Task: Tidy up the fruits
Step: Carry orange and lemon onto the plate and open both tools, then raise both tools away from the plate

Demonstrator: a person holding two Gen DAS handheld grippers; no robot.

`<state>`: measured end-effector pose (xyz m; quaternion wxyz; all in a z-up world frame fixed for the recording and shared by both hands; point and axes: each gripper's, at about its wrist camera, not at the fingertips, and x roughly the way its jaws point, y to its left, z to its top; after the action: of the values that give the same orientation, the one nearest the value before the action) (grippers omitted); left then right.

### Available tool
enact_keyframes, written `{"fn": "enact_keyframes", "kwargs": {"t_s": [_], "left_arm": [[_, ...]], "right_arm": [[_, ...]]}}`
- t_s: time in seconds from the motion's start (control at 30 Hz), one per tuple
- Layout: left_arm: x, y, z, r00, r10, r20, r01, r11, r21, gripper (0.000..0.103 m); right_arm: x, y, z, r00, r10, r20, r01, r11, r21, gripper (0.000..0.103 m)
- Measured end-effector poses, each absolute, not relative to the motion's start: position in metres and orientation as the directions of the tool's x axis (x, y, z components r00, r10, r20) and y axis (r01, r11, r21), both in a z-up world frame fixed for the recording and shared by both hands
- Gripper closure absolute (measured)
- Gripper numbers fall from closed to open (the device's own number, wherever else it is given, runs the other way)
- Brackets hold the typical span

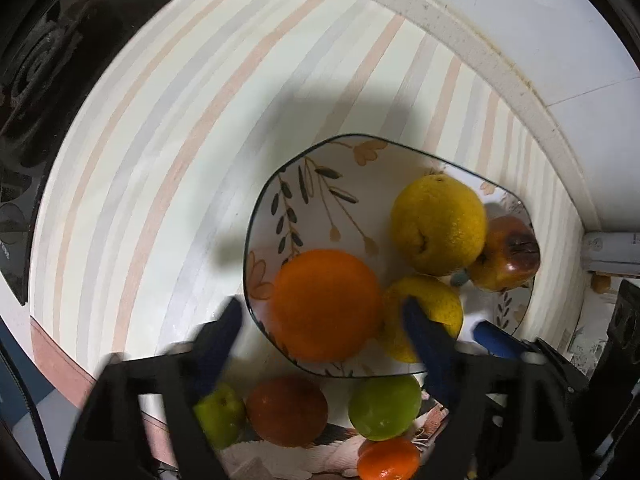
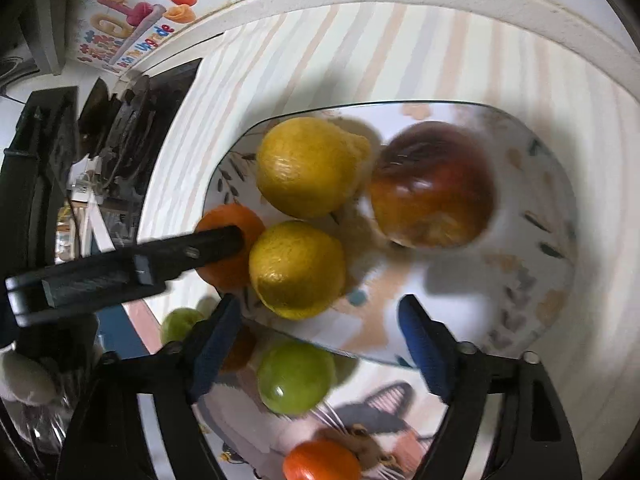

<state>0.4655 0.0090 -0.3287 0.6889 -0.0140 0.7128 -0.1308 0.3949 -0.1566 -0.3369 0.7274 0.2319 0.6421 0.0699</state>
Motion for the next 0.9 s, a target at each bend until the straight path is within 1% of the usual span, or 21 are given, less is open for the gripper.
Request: {"fn": "enact_keyframes", "kwargs": {"t_s": [0.17, 0.23, 0.37, 0.7, 0.9], "left_arm": [[0.455, 0.014, -0.307, 0.017, -0.165, -0.986, 0.169, 0.973, -0.16, 0.012], [0.448, 0.016, -0.298, 0.055, -0.142, -0.988, 0.171, 0.977, -0.13, 0.012], [0.422, 0.017, -0.275, 0.147, -0.081, -0.986, 0.182, 0.982, -0.053, 0.012], [0.369, 0.011, -0.223, 0.3, -0.043, -0.953, 0.169, 0.986, 0.009, 0.012], [0.339, 0.007, -0.193, 0.35, -0.062, -0.935, 0.163, 0.987, -0.004, 0.012]], "right_arm": [[0.379, -0.172, -0.316, 0.178, 0.295, -0.939, 0.213, 0.92, 0.329, 0.01], [0.373, -0.175, -0.309, 0.172, 0.228, -0.958, 0.215, 0.941, 0.262, 0.009], [0.361, -0.178, -0.296, 0.188, 0.163, -0.969, 0.202, 0.959, 0.2, 0.009], [0.322, -0.189, -0.252, 0.243, 0.097, -0.965, 0.172, 0.975, 0.141, 0.009], [0.294, -0.192, -0.22, 0.288, 0.099, -0.952, 0.142, 0.979, 0.145, 0.009]]}}
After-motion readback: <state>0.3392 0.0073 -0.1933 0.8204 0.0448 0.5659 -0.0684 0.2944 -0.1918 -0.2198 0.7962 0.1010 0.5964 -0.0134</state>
